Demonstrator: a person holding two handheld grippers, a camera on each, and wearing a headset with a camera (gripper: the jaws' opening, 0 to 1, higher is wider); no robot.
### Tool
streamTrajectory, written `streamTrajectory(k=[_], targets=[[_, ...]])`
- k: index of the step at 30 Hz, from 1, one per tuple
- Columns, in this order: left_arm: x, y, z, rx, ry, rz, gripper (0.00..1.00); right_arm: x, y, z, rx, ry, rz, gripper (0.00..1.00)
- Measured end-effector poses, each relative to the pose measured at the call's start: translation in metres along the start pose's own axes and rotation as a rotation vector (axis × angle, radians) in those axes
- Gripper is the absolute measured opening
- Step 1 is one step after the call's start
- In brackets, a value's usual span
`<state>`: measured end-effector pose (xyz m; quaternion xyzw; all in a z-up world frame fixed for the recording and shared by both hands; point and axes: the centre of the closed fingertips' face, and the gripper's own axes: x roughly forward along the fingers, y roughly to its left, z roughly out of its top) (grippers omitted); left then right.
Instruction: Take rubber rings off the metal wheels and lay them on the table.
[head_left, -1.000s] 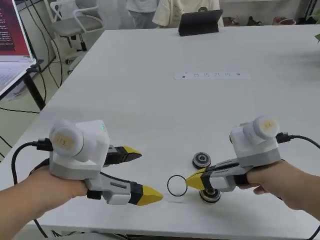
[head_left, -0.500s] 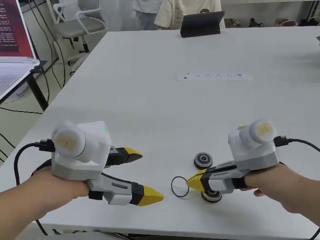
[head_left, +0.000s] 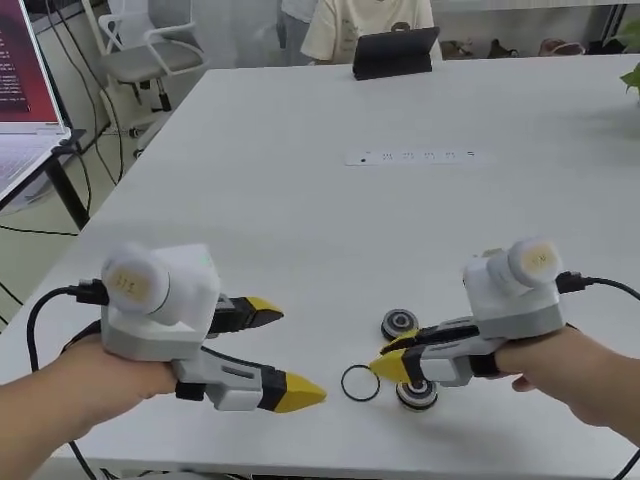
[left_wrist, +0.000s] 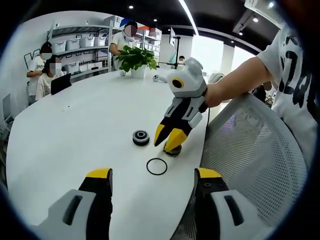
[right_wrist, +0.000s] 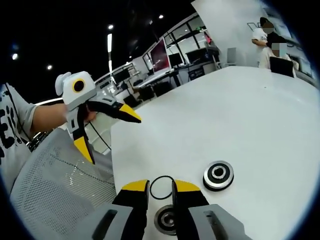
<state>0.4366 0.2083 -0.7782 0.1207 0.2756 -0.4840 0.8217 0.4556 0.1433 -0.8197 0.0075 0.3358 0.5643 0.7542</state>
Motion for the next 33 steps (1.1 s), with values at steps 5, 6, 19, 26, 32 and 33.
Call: streamTrajectory(k=[5, 6, 19, 26, 32, 33], targets=[[0.005, -0.004, 0.004, 0.01, 0.004, -0.018, 0.64, -0.008, 0.0, 0.005, -0.001, -0.025, -0.002, 0.19], [0.005, -0.005, 0.004, 0.013, 0.007, -0.023, 0.64, -0.009, 0.0, 0.005, -0.002, -0.028, -0.003, 0.19], [0.016, -0.008, 0.015, 0.039, 0.021, -0.058, 0.62, -0.033, 0.002, 0.018, -0.049, -0.102, 0.008, 0.25], [0.027, -0.013, 0.024, 0.055, 0.018, -0.075, 0.62, -0.044, -0.002, 0.009, -0.076, -0.096, -0.007, 0.28], [0.038, -0.015, 0.029, 0.062, 0.02, -0.091, 0.62, -0.052, -0.002, 0.004, -0.094, -0.097, -0.019, 0.28], [0.04, -0.016, 0.03, 0.062, 0.02, -0.094, 0.62, -0.053, -0.002, 0.004, -0.095, -0.096, -0.02, 0.28]])
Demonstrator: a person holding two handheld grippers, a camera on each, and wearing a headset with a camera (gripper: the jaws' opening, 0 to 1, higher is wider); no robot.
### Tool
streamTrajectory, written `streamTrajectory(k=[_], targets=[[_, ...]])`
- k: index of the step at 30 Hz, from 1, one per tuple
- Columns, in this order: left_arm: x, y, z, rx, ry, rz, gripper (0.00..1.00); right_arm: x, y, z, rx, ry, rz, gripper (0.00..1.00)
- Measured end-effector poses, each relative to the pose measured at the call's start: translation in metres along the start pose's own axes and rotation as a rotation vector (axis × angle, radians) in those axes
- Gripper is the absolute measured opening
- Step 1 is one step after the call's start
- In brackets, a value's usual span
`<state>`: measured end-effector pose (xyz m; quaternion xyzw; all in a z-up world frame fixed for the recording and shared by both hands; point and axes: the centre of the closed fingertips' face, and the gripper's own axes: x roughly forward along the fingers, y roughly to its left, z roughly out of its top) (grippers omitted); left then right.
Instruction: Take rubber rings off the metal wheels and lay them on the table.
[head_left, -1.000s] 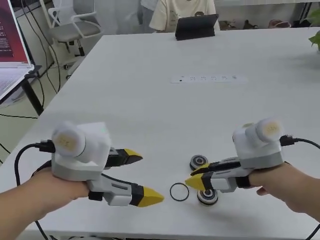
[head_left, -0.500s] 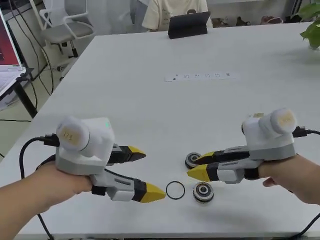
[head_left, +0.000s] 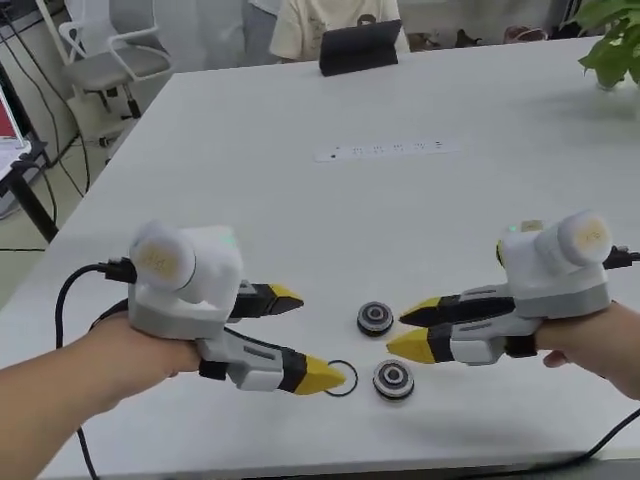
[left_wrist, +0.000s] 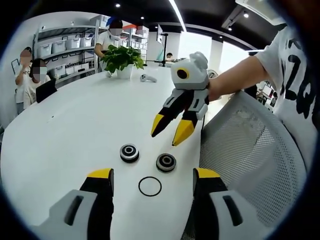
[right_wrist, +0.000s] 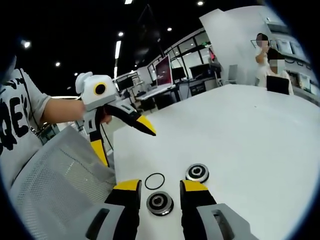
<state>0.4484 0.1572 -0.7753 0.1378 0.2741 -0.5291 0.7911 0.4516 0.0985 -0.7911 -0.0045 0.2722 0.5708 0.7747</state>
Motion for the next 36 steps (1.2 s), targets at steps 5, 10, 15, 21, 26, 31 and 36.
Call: streamTrajectory(k=[5, 10, 15, 21, 26, 31, 36], targets=[[0.009, 0.0, 0.004, -0.006, -0.002, -0.015, 0.6, -0.008, -0.003, -0.006, -0.002, 0.008, -0.006, 0.27], [0.018, -0.002, 0.005, -0.012, 0.002, -0.026, 0.59, -0.012, -0.006, -0.013, 0.01, 0.02, -0.012, 0.29], [0.028, -0.006, 0.003, -0.009, 0.016, -0.043, 0.57, -0.014, -0.008, -0.017, 0.014, 0.024, -0.013, 0.28], [0.034, -0.009, -0.001, -0.011, 0.031, -0.055, 0.53, -0.013, -0.006, -0.024, 0.006, 0.037, -0.004, 0.29], [0.04, -0.013, -0.002, -0.016, 0.038, -0.065, 0.51, -0.012, -0.008, -0.03, 0.004, 0.047, 0.001, 0.29], [0.046, -0.017, -0.003, -0.019, 0.041, -0.077, 0.48, -0.012, -0.01, -0.035, -0.001, 0.062, 0.003, 0.28], [0.051, -0.02, -0.004, -0.02, 0.049, -0.088, 0.42, -0.01, -0.009, -0.039, -0.004, 0.07, 0.007, 0.28]])
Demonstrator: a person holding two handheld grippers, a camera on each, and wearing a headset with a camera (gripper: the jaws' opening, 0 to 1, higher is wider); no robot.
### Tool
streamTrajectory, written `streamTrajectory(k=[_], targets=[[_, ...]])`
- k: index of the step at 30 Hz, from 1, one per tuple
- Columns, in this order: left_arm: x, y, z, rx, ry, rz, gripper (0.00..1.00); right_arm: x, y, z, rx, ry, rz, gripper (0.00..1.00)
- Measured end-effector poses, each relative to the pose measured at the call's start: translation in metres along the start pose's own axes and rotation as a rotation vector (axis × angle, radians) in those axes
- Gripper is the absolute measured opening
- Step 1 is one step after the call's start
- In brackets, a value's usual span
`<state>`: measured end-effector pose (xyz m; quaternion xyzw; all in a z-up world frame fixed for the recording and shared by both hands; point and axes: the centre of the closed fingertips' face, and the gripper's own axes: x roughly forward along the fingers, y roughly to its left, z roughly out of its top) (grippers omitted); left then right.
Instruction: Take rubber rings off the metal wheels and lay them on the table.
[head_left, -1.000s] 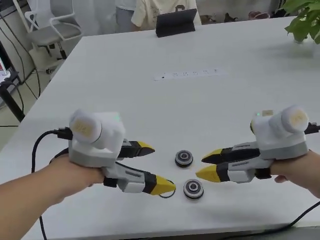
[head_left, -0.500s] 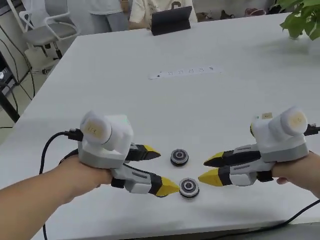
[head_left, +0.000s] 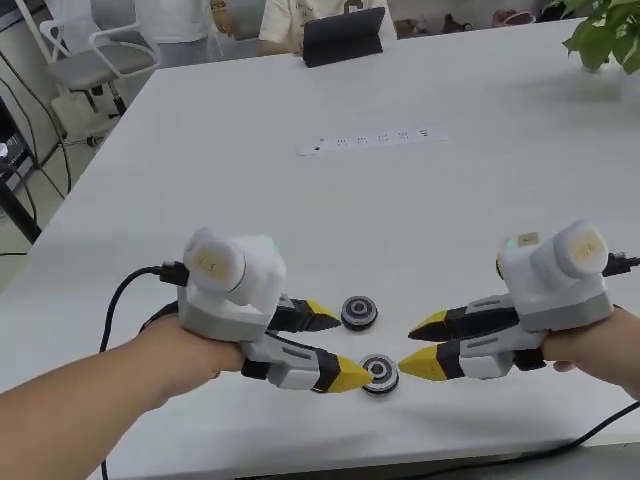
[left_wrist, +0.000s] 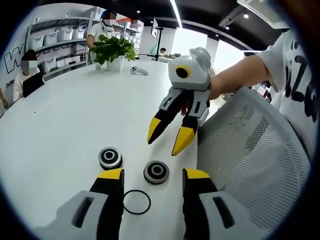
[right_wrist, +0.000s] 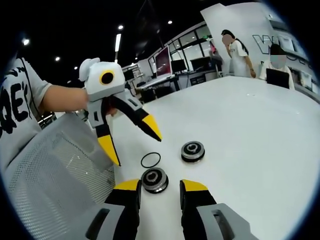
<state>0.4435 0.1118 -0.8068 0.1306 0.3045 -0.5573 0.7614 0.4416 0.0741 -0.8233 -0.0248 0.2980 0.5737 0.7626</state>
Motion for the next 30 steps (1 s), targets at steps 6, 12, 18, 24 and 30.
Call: streamTrajectory(k=[6, 12, 18, 24, 30], targets=[[0.007, -0.004, -0.003, -0.005, 0.012, -0.021, 0.36, 0.003, 0.001, -0.007, -0.009, 0.02, 0.009, 0.28], [0.014, -0.005, -0.006, 0.002, 0.028, -0.032, 0.31, 0.006, 0.0, -0.011, -0.024, 0.04, 0.013, 0.28], [0.021, -0.008, -0.009, 0.008, 0.041, -0.045, 0.26, 0.007, -0.001, -0.014, -0.026, 0.053, 0.018, 0.28], [0.026, -0.009, -0.009, 0.03, 0.049, -0.048, 0.17, 0.008, -0.003, -0.014, -0.023, 0.052, 0.017, 0.28], [0.03, -0.009, -0.011, 0.051, 0.056, -0.043, 0.13, 0.008, -0.003, -0.015, -0.02, 0.053, 0.016, 0.28]])
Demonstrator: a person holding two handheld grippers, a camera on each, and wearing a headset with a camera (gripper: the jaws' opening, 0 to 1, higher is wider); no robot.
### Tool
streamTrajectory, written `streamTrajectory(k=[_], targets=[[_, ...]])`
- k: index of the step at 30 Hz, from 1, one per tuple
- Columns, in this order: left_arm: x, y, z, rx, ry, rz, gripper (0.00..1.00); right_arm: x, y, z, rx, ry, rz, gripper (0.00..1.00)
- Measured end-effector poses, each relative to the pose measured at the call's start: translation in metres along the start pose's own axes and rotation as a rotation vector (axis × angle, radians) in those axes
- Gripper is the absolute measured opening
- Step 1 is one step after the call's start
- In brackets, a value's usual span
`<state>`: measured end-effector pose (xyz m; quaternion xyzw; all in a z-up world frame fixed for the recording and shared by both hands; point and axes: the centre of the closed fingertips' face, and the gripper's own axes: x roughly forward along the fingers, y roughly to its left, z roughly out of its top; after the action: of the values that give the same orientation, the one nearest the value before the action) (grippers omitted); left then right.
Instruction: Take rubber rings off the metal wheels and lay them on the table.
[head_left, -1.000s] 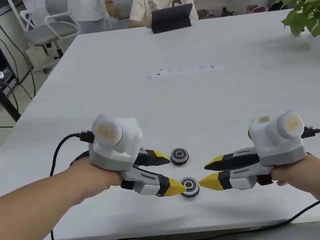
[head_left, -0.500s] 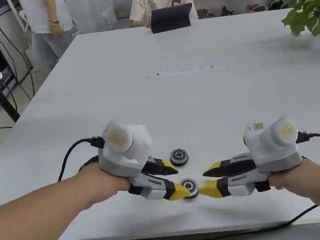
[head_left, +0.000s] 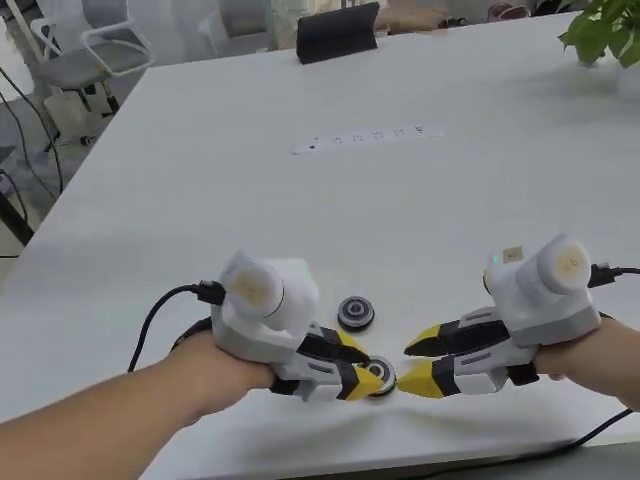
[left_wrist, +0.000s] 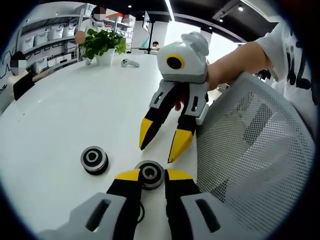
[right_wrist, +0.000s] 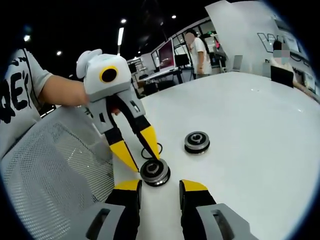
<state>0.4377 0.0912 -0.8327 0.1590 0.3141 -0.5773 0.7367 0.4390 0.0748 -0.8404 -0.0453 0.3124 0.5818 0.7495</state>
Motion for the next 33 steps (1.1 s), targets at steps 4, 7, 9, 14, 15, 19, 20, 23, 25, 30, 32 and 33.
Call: streamTrajectory(k=[4, 7, 9, 14, 15, 19, 20, 23, 25, 30, 32, 33], targets=[[0.002, 0.001, -0.003, 0.027, 0.012, 0.013, 0.11, 0.0, 0.0, 0.0, -0.002, 0.0, -0.001, 0.27], [0.003, 0.001, -0.003, 0.044, 0.014, 0.021, 0.11, 0.001, -0.001, 0.0, -0.001, 0.0, -0.001, 0.27], [0.003, 0.002, -0.003, 0.053, 0.016, 0.026, 0.1, 0.001, 0.0, 0.0, -0.001, 0.0, 0.0, 0.27], [0.005, 0.001, -0.003, 0.129, 0.032, 0.049, 0.08, 0.002, 0.001, 0.0, -0.008, 0.0, 0.004, 0.27], [0.005, 0.001, -0.004, 0.153, 0.038, 0.053, 0.08, 0.003, 0.001, 0.0, -0.012, 0.001, 0.006, 0.27], [0.006, 0.0, -0.003, 0.162, 0.037, 0.051, 0.09, 0.005, 0.003, -0.001, -0.021, 0.007, 0.012, 0.26], [0.005, 0.0, -0.003, 0.166, 0.037, 0.051, 0.09, 0.005, 0.004, -0.001, -0.024, 0.009, 0.014, 0.26], [0.005, 0.0, -0.003, 0.172, 0.032, 0.051, 0.09, 0.006, 0.005, -0.002, -0.032, 0.015, 0.017, 0.26], [0.005, 0.001, -0.003, 0.172, 0.029, 0.051, 0.08, 0.006, 0.005, -0.002, -0.036, 0.018, 0.017, 0.26], [0.005, 0.001, -0.003, 0.163, 0.018, 0.055, 0.08, 0.009, 0.005, -0.002, -0.067, 0.025, 0.019, 0.25], [0.005, 0.002, -0.003, 0.159, 0.011, 0.055, 0.08, 0.01, 0.005, -0.003, -0.091, 0.038, 0.019, 0.25], [0.005, 0.002, -0.003, 0.156, 0.008, 0.057, 0.08, 0.011, 0.006, -0.004, -0.102, 0.049, 0.022, 0.25]])
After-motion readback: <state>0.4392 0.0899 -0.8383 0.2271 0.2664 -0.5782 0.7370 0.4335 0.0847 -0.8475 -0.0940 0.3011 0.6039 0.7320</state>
